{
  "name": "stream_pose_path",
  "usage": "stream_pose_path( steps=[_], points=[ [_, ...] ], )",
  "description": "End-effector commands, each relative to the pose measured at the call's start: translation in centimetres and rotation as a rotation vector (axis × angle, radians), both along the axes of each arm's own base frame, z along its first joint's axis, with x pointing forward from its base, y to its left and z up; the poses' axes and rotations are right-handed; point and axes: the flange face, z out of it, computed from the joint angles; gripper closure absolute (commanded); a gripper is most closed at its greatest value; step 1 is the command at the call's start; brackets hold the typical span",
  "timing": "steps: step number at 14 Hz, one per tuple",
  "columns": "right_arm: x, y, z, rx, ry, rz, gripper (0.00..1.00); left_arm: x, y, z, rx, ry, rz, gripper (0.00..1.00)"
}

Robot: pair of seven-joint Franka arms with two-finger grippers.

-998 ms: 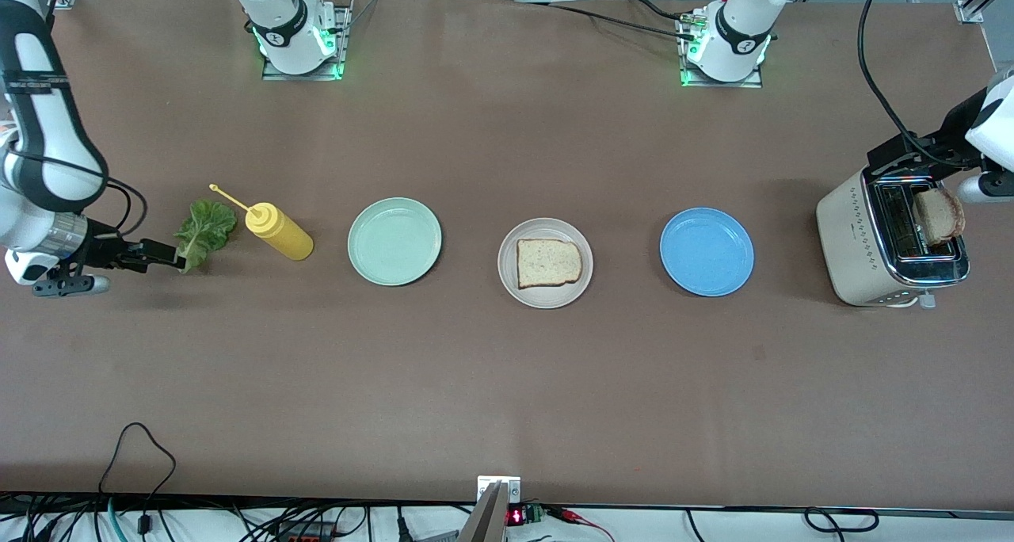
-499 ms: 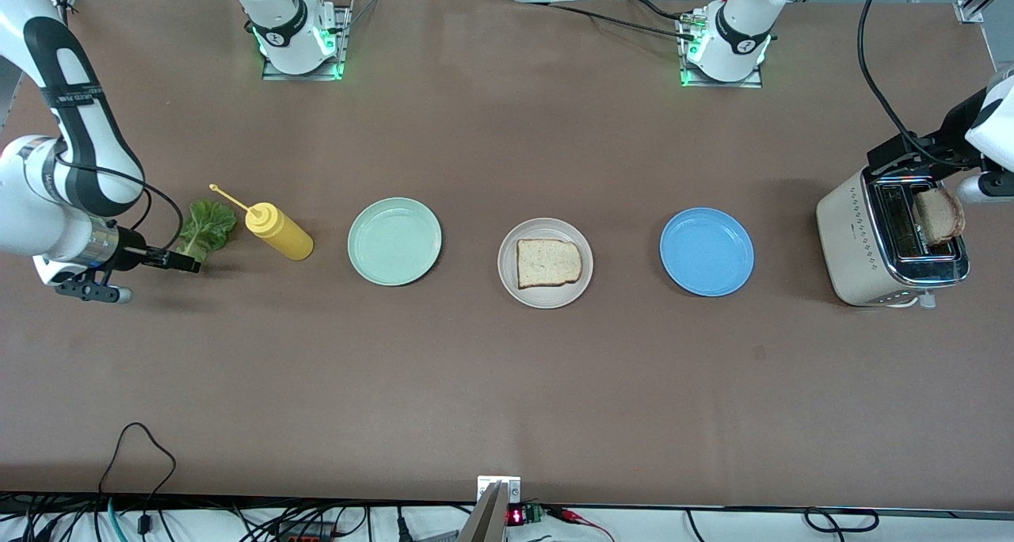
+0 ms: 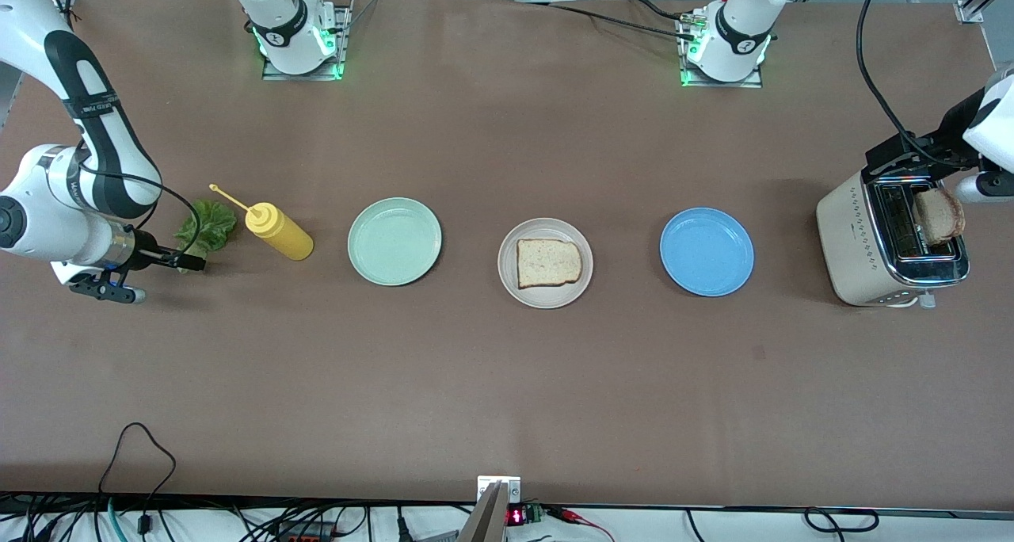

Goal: Make sandwich in beige plate with both arms
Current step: 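Close the right gripper on the lettuce leaf stem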

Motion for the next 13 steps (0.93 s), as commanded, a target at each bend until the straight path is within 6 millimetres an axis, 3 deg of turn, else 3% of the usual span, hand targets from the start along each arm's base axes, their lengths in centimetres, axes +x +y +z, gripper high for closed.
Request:
stream_pose_path(
  steps=[1, 3, 5, 10, 13],
  points=[
    [-0.21, -0.21, -0.93, -0.023, -0.006, 0.003, 0.00, -0.41, -0.15, 0.19, -0.012, -0.004, -0.013, 0.00],
    [-0.28, -0.40, -1.57, -0.044, -0.004, 0.032, 0.04, -0.41, -0.15, 0.19, -0.012, -0.004, -0.013, 0.00],
    [-0.26, -0.44, -1.56, -0.057, -0.004, 0.049, 0.16, -0.38, -0.15, 0.27, -0.012, -0.007, -0.013, 0.00],
    [-0.26, -0.45, -1.56, -0.057, -0.004, 0.065, 0.73, -0.35, -0.15, 0.36, -0.012, -0.010, -0.013, 0.00],
    [-0.26, -0.45, -1.56, -0.057, -0.004, 0.071, 0.88, -0.36, -0.14, 0.42, -0.011, -0.010, -0.013, 0.00]
  ],
)
